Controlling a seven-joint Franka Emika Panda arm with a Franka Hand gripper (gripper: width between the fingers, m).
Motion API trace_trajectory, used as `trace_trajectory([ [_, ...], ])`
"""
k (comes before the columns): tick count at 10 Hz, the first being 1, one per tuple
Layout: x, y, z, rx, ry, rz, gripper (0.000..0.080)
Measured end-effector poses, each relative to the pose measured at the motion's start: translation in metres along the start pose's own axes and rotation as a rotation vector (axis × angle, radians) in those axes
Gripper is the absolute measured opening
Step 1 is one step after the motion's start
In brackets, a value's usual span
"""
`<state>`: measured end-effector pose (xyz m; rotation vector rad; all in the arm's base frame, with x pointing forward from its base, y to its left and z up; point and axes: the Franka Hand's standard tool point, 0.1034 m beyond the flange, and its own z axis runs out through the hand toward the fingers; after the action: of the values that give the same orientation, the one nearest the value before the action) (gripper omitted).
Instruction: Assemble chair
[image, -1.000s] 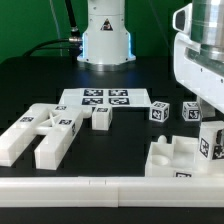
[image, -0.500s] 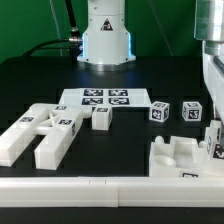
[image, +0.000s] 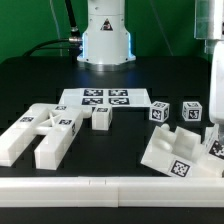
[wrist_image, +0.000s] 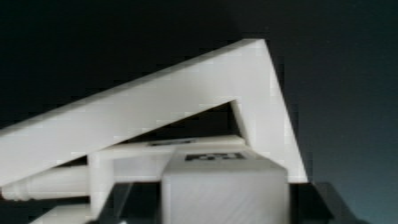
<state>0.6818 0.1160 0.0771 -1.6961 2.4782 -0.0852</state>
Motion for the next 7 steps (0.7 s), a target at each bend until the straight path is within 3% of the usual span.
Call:
trace_trajectory([
  [2,0.0,0.001,0.001,-0.001,0.001,-0.031,0.0552],
  [3,0.0,0.001,0.002,-0.002,0.002,-0.033,0.0552],
  [4,0.0,0.001,0.002,-0.002,0.002,-0.035,0.0629],
  [6,0.0,0.006,-0.003,-0.036,0.004,-0.215,0.0647],
  [7,0.0,0.006,-0.01,-0.012,-0.011,-0.304,0.0647],
])
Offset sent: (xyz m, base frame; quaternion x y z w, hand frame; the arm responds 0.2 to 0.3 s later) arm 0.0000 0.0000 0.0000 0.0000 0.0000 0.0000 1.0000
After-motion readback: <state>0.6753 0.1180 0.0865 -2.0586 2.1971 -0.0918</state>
